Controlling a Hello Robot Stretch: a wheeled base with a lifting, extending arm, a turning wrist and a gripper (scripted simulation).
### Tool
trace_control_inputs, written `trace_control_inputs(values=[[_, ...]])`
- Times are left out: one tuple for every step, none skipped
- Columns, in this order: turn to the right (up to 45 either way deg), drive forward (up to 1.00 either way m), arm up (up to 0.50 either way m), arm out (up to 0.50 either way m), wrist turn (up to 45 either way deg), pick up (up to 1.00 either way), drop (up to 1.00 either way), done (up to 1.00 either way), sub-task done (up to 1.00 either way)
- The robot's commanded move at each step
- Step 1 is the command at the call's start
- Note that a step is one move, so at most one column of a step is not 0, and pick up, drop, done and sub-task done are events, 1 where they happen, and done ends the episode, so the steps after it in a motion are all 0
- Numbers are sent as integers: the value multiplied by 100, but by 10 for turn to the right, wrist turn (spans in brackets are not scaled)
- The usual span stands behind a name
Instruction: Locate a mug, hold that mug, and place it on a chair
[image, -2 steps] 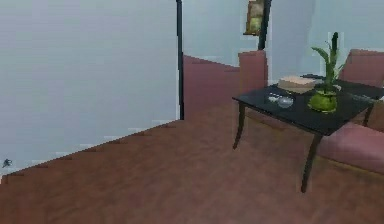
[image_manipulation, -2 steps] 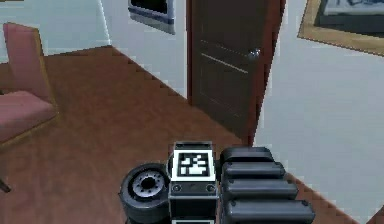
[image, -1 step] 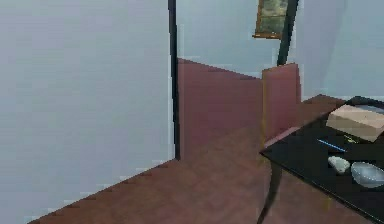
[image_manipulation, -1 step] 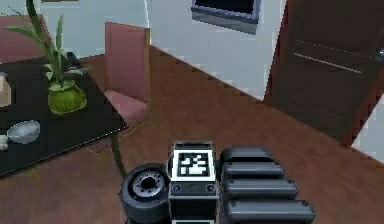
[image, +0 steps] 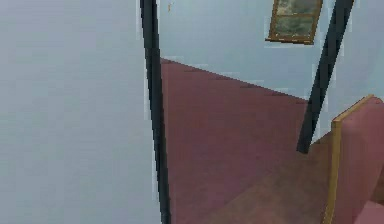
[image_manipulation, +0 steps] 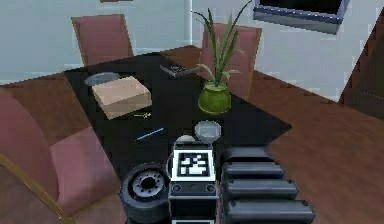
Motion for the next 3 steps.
trace_control_inputs(values=[[240, 0, 0, 0, 0, 0, 0, 0, 0], [0, 5, 0, 0, 0, 0, 0, 0, 0], [-210, 0, 0, 0, 0, 0, 0, 0, 0]])
